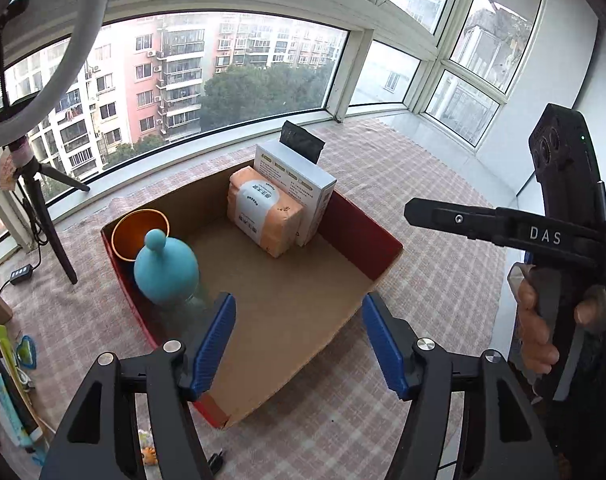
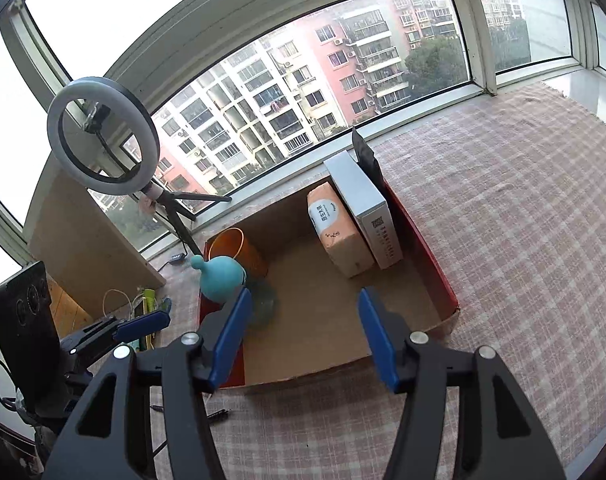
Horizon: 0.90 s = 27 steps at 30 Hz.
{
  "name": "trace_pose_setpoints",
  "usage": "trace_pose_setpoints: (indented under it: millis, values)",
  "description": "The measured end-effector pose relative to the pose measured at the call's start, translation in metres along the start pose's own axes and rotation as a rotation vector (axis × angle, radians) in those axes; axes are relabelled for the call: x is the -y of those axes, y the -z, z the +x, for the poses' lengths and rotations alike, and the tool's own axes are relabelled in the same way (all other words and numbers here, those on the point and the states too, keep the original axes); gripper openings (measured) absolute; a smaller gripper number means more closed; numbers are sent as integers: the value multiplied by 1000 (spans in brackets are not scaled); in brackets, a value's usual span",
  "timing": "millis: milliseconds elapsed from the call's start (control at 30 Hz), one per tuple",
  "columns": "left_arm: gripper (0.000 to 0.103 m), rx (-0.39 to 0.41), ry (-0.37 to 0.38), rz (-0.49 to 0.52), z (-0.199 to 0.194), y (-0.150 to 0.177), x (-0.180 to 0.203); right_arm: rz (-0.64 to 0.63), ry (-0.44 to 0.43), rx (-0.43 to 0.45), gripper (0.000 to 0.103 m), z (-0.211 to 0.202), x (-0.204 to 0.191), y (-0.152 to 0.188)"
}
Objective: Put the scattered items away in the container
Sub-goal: 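Withdraw the right tool from the box toward the pens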
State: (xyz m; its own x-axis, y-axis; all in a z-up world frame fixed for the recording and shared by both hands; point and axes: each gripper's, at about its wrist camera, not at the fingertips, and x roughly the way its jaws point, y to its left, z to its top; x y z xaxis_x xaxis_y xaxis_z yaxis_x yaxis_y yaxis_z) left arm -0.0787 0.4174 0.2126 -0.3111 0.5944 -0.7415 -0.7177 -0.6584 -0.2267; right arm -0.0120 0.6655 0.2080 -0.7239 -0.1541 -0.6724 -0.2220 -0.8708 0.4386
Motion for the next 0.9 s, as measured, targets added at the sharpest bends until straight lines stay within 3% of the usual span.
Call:
trace_pose_setpoints:
  millis: [333, 533, 700, 800, 900]
  values:
    - [66, 12, -284, -191, -114, 117, -108, -21, -5, 28, 56, -36, -34, 58]
    - [66, 68, -394, -293, -178, 155, -153, -46, -48, -4, 56, -20, -73, 78]
    - [66, 117, -486, -358, -226, 185, -184, -126, -86, 36, 56, -10, -128, 91]
    - [75, 132, -518, -368, -242, 199, -196, -155, -94, 48, 56, 3, -154, 103]
    - [75, 131, -526, -381, -245, 212, -209, -196, -61, 30, 56, 23, -174, 118]
